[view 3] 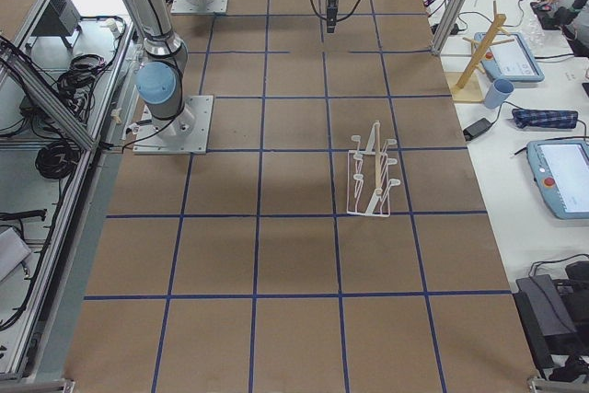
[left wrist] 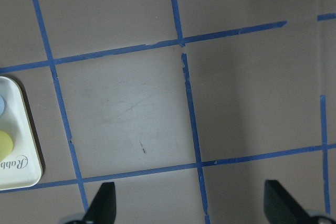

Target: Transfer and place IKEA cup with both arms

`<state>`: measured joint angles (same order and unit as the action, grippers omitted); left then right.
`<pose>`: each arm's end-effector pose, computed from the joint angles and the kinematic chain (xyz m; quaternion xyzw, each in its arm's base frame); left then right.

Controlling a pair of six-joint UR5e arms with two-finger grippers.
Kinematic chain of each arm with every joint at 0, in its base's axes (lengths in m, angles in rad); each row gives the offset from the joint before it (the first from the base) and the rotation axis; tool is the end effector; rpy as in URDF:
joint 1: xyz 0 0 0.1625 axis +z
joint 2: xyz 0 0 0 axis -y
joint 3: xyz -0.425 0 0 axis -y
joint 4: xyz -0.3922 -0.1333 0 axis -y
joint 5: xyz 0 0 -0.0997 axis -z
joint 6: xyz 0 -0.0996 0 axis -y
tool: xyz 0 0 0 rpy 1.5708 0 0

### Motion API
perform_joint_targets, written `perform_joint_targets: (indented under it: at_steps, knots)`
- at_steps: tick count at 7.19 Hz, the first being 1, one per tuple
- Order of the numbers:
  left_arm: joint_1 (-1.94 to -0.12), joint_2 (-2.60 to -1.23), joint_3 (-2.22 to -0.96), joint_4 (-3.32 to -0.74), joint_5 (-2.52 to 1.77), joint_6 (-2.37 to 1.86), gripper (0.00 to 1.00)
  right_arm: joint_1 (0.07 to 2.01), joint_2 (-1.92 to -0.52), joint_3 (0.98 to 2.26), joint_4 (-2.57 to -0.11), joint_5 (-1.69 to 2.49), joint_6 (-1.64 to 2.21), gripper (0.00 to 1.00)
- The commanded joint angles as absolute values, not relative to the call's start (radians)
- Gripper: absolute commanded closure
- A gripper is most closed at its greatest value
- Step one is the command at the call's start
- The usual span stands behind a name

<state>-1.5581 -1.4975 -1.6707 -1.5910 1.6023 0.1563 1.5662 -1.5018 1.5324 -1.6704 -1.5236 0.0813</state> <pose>-0.1244 -0.4575 0.4718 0.0721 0.9970 0.0246 0.0137 0.1356 -0.5283 0.4821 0.0421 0.9982 -0.0336 0.0249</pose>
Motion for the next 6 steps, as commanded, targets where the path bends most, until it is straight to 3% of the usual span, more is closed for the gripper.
perform_joint_targets:
  at_steps: [1, 6]
  knots:
    - [-1.56, -1.497, -1.669, -1.598, 1.603, 0.156, 0.0, 1.566, -1.502, 1.532, -1.672, -1.525, 0.08, 0.0]
    - [-1.559, -1.503, -1.666, -1.597, 1.597, 0.156, 0.0, 1.566, -1.502, 1.531, -1.674, -1.526, 0.077, 0.0]
